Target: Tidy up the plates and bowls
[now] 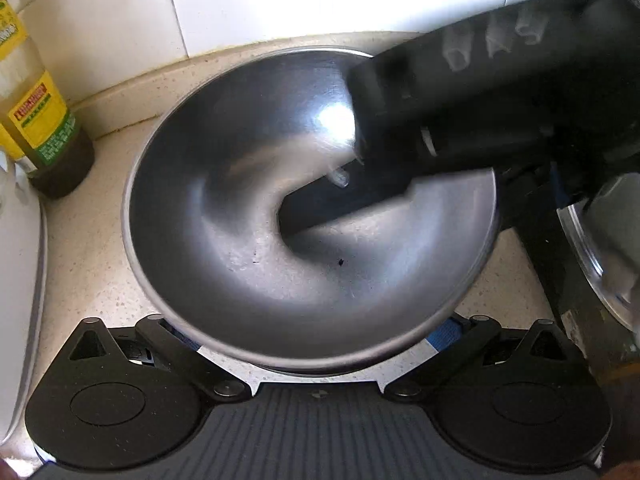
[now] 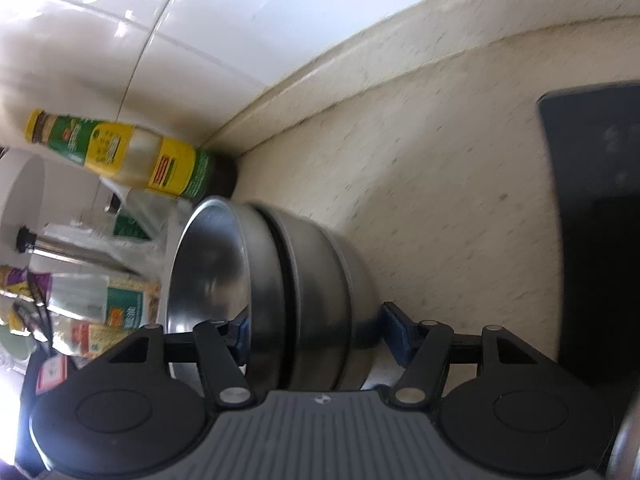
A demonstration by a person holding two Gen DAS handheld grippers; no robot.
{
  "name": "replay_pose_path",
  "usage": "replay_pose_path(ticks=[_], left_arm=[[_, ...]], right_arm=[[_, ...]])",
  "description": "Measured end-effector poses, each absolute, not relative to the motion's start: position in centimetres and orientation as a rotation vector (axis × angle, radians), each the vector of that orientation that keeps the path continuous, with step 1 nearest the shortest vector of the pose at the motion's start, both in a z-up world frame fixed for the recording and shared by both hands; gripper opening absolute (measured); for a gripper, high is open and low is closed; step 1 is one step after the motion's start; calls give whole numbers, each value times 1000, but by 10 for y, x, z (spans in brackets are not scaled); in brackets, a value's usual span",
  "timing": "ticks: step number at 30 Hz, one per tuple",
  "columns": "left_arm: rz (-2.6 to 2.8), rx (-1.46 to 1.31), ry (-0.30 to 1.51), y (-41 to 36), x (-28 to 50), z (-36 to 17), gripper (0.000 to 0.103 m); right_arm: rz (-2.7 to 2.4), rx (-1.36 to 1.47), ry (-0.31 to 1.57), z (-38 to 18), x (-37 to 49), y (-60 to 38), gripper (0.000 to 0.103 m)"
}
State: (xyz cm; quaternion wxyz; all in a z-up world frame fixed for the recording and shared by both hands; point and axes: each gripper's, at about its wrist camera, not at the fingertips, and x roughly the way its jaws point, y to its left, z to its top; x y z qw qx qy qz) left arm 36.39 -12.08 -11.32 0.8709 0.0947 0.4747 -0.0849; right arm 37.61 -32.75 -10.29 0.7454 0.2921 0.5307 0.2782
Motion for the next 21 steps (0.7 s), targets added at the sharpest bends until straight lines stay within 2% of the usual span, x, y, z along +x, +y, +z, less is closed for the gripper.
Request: replay_pose_path(ticks=[3,5,21], left_arm=[[-180,234,930,-125,357,-113,102],[-180,229,931,-125,357,-112,102],[-141,255,844,-128,317,-95,99]], right_arm=[[641,586,1150,-101,374,-326,75],[649,541,1130,-99,369,-321,78],[680,462,1051,-70,352,-310,79]])
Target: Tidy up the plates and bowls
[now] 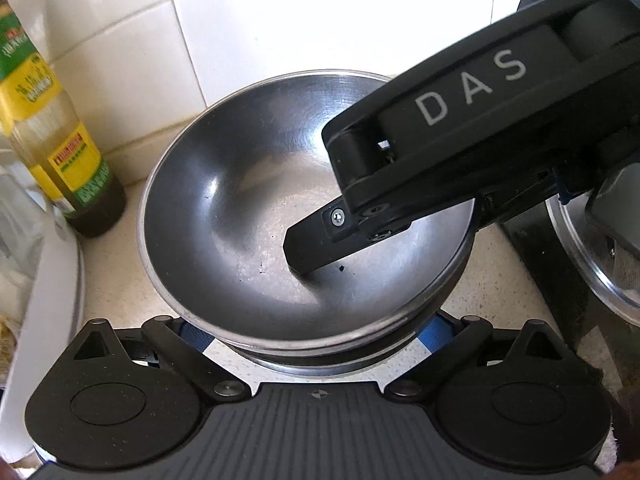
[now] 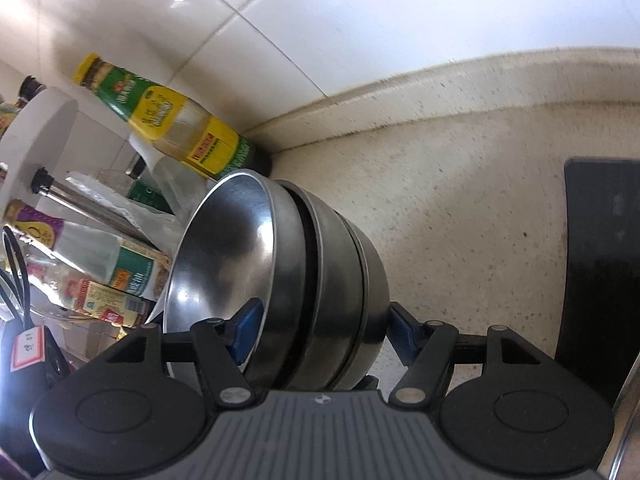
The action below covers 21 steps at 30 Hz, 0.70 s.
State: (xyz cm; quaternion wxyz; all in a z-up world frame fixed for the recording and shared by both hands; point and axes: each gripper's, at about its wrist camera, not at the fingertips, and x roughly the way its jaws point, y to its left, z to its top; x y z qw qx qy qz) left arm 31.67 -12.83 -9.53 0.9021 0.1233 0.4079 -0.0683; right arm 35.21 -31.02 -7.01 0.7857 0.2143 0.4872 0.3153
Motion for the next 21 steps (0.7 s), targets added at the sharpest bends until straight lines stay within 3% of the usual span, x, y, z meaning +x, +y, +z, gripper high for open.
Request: replay_pose_path(ticks=[21], left_arm=[[-71,249,753,-141,237,-46,99]], right_arm=[[748,390,971,-15,311,-297,79]])
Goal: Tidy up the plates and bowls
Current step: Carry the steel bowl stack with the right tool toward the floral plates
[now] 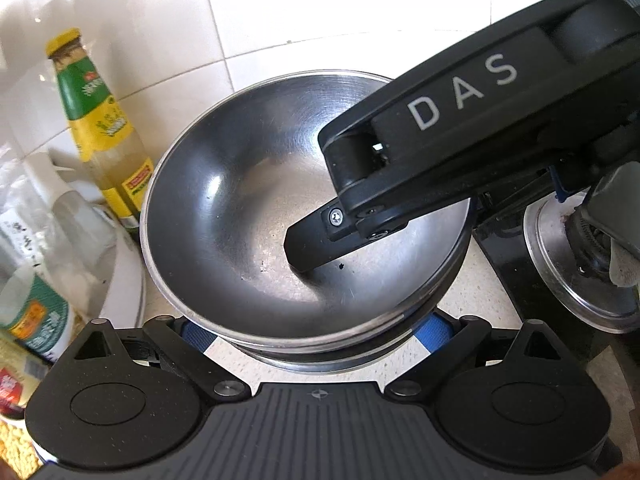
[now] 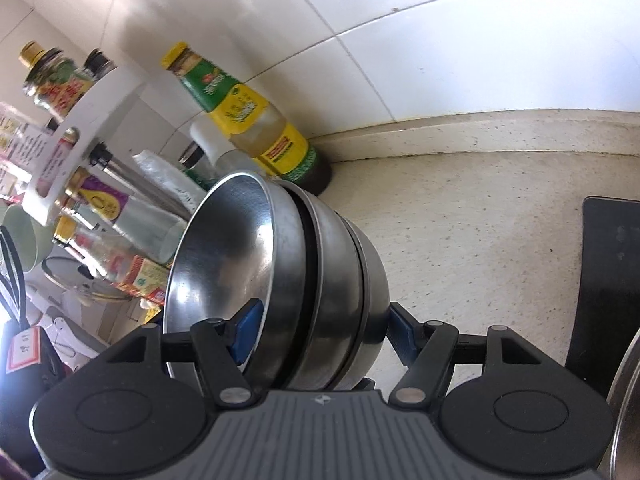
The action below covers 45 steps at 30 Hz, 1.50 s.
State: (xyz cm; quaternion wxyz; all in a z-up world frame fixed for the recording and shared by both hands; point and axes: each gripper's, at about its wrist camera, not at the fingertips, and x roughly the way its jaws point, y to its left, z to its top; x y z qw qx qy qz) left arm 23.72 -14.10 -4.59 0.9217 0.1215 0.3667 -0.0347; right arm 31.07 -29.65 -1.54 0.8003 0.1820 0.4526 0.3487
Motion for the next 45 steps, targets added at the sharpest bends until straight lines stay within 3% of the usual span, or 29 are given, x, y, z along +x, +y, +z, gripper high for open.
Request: replay_pose_path(ticks=[20,45], left_arm=[[49,141,743,-131,133,-21,99],[124,98,739,-28,7,-3,99]], right_arm=[[859,298,982,3,243,-242,80],[943,218,990,18,124,-123,83]])
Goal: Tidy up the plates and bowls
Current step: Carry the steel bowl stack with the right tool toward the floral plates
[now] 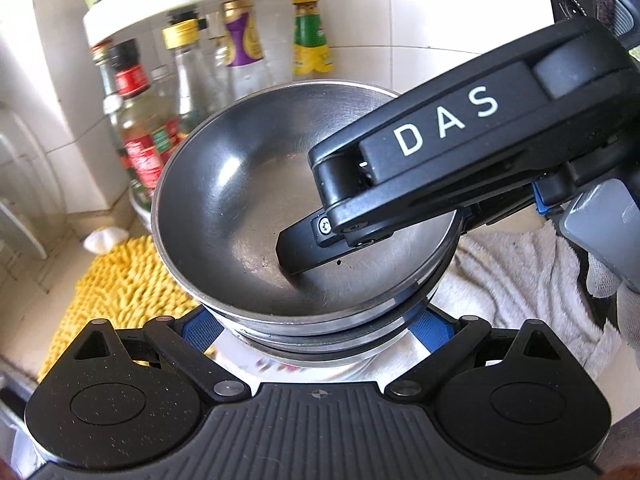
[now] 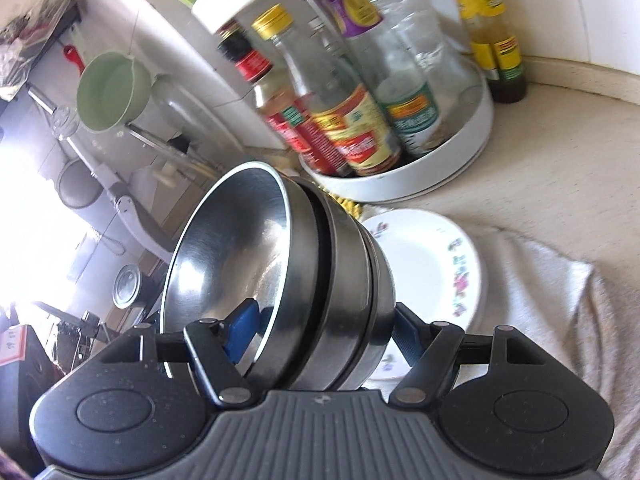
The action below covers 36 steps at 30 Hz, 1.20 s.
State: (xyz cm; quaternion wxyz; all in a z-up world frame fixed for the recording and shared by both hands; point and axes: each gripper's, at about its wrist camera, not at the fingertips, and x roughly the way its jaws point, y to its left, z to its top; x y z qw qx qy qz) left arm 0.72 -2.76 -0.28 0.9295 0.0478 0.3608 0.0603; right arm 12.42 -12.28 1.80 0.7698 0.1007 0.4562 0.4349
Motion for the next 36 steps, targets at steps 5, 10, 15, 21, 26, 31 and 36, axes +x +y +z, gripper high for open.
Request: replay_pose_path(ticks=[5,10,15,21,26,31,36], left_arm=[[137,89,746,-18,-8,-3,99],[136,85,760,-12,-19,-4,99],[126,78,773,-7,-27,-4,99],[101,63,801,1,-23,6,99],[92,66,802,3,-15,14,99],[85,70,812,3,-5,17,99],[89,78,821,1,7,16,99]], right_arm=[[955,204,999,16,109,-111,84],[954,196,1012,14,98,-106,84],[946,194,1024,16,94,-103,84],[924,173,1021,28,98,-97,84],[911,181,1019,37,107,-95,84],[892,177,1010,39,117,-93,84],[875,194,1014,35,129,-95,84]])
